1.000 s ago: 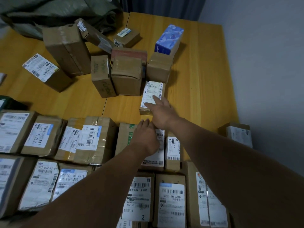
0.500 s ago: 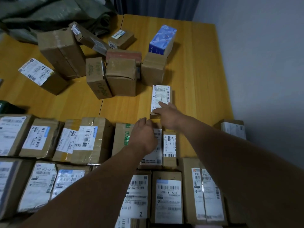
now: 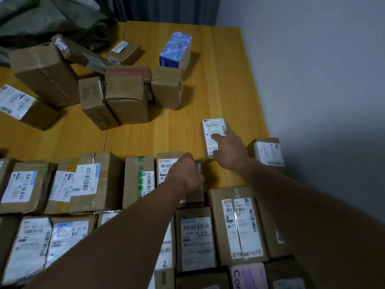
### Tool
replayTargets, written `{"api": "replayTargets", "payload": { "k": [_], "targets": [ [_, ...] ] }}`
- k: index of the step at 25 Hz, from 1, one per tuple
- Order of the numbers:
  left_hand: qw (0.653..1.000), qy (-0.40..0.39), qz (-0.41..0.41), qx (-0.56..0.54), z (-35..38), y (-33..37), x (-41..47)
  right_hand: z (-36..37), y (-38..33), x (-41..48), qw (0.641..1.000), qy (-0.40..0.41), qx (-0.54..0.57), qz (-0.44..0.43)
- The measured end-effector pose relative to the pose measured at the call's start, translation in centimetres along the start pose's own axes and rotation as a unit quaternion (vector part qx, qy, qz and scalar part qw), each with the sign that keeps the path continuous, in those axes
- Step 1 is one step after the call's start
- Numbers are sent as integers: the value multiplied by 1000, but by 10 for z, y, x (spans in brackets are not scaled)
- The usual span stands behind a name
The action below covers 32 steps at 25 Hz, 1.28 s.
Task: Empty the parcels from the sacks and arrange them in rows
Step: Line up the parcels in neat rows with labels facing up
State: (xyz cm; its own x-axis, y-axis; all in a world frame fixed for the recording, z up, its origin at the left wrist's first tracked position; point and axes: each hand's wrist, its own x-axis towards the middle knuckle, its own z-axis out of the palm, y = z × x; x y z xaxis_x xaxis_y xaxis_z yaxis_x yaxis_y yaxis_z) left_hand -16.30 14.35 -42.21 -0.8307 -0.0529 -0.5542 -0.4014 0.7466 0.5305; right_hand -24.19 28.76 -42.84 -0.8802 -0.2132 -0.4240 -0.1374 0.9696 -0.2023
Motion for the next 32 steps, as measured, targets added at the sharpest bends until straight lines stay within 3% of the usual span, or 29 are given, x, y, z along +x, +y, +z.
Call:
{"api": "replayTargets", "payload": {
  "k": [8,16,25,29,32],
  "targets": [
    [999,-18,-26,27,11,6,5,10,11,-21,997,-80,-1,10],
    [999,0,-22,27,9,22,-2,10,44,-45,993,-98,-1,65],
    [999,4,-17,44,15,18,-5,17,60,-52,996,-66,28,59],
    [999,-6,-20,44,16,15,-3,15,53,-60,999,-3,-10,48],
    [998,-8,-30,53,17,13,-3,24,47,-57,999,-38,-26,23]
  ]
}}
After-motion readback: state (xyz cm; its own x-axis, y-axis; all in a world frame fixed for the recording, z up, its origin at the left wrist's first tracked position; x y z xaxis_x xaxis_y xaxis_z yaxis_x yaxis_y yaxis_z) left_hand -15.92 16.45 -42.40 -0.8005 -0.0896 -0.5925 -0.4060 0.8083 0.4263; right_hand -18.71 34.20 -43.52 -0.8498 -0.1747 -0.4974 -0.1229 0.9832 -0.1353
